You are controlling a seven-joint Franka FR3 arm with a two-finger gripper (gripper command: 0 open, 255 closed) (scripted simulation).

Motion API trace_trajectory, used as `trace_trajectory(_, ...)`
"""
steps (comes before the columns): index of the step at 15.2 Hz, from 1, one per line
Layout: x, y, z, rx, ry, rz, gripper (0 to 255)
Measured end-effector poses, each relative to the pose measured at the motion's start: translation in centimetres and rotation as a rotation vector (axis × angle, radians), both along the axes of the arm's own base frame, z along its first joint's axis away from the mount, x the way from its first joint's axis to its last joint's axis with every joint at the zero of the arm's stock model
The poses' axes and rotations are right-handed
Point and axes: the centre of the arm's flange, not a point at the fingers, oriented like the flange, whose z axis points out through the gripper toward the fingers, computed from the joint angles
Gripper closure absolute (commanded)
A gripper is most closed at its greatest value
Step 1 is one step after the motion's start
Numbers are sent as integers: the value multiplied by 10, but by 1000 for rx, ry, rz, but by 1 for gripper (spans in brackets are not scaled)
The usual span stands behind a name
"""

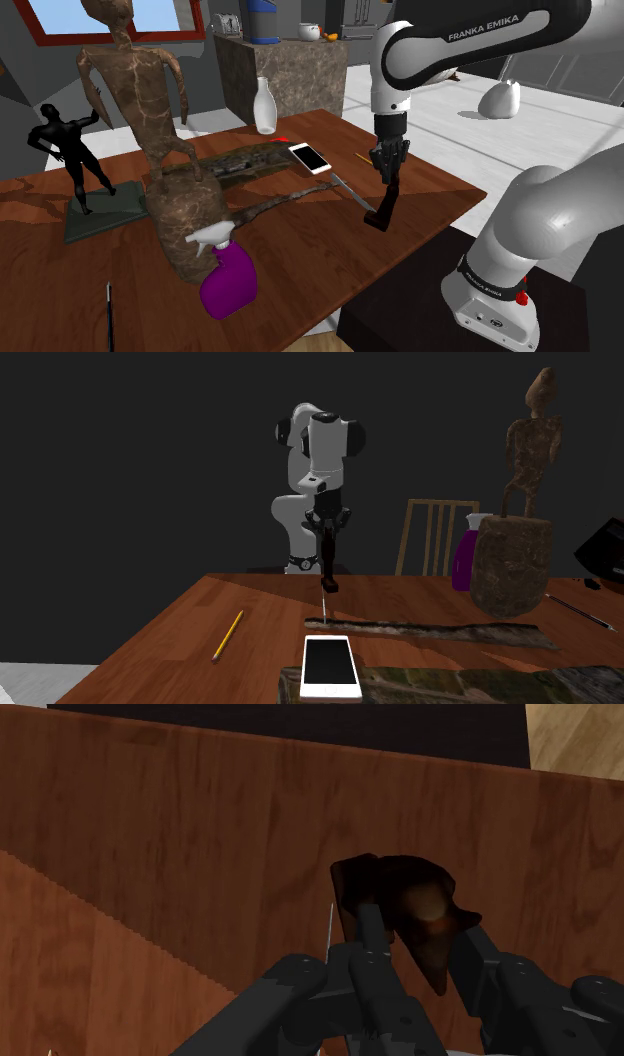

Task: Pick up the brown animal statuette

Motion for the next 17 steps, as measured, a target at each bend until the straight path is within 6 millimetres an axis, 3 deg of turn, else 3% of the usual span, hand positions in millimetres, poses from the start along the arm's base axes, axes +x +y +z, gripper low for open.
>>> trace_trajectory(7, 0, 0, 3, 0, 0, 0, 255)
trace_trajectory(17, 0, 0, 53, 0, 0, 0, 255)
